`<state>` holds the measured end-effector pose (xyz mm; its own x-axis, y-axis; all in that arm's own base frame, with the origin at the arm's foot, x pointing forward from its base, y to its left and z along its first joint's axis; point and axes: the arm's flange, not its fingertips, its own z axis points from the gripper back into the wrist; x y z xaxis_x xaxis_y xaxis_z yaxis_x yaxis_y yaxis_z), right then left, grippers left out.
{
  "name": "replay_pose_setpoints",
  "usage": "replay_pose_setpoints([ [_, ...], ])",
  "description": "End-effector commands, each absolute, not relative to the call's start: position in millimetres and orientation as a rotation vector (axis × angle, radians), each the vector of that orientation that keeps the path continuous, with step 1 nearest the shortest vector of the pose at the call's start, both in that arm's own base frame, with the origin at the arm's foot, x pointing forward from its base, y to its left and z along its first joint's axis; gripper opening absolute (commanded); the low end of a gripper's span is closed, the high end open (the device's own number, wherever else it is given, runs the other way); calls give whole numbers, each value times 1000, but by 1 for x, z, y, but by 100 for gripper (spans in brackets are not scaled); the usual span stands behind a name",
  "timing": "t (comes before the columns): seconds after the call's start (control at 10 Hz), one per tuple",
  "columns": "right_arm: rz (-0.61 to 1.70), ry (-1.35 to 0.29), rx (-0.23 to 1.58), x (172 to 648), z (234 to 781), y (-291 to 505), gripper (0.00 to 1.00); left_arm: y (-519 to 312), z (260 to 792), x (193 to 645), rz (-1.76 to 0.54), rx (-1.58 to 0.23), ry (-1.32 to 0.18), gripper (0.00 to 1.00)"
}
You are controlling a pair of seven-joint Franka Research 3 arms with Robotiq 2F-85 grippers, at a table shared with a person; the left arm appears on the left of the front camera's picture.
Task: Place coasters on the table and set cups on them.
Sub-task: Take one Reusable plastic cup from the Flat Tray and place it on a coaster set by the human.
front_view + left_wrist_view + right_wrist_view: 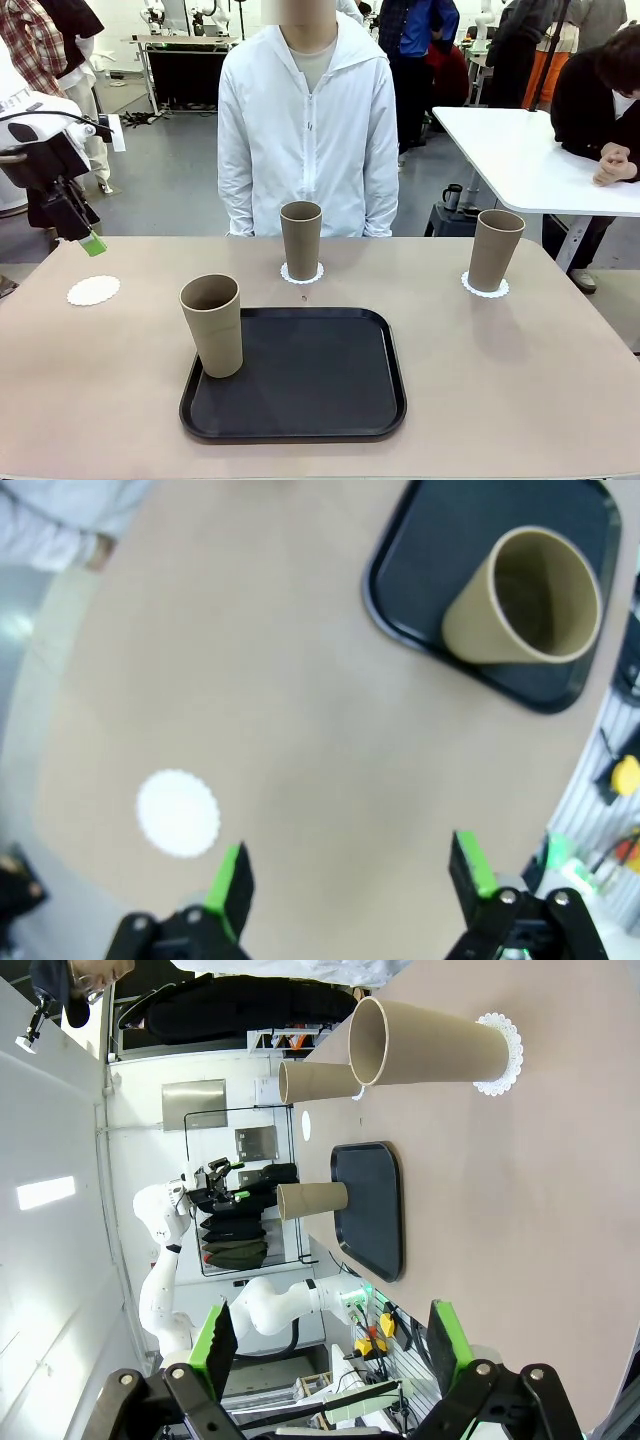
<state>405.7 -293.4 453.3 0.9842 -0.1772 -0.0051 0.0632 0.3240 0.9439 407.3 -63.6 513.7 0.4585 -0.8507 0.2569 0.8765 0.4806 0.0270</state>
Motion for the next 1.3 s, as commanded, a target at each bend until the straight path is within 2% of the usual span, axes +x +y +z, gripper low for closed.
replay_pose_setpoints([
  [0.0, -164, -108, 1226, 406, 454, -293, 100, -58, 505, 418, -1175, -187, -350, 100],
  [0.2, -164, -108, 1226, 406, 454, -293, 100, -40, 470, 428, -1308, -433, -669, 100],
  [0.3, -164, -108, 1226, 406, 454, -293, 100, -39, 456, 425, -1326, -459, -712, 100],
  [0.9, -164, -108, 1226, 406, 454, -293, 100, -39, 373, 427, -1581, -678, -834, 100],
  [1.2, -164, -108, 1226, 406, 454, -293, 100, -47, 345, 428, -1582, -775, -833, 100],
])
